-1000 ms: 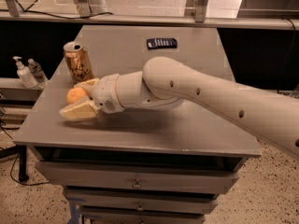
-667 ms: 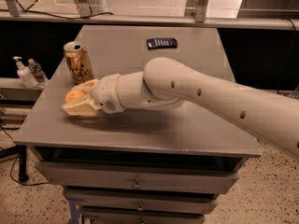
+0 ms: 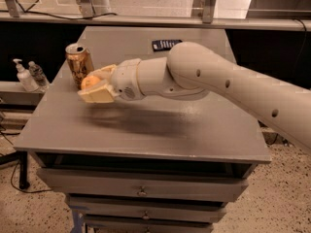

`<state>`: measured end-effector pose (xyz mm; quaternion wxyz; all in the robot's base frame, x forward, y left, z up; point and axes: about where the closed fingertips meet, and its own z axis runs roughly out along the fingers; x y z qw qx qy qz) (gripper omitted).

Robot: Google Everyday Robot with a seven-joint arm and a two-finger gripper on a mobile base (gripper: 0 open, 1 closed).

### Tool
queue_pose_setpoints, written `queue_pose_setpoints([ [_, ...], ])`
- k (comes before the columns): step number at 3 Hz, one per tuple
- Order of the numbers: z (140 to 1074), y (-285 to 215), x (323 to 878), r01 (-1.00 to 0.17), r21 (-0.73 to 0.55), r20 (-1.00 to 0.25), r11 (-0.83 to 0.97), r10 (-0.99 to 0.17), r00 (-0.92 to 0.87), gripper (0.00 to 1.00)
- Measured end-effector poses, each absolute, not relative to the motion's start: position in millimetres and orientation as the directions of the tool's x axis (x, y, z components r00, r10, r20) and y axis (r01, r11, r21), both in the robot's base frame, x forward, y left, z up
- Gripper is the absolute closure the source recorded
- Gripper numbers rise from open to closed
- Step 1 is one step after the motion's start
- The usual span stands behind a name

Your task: Pick orange

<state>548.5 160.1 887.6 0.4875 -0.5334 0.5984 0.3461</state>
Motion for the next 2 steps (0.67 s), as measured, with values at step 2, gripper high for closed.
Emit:
queue_pose_setpoints([
  [2, 920.0, 139.3, 558.2, -0.966, -0.128, -0.969, 0.226, -0.237, 0.072, 1.00],
])
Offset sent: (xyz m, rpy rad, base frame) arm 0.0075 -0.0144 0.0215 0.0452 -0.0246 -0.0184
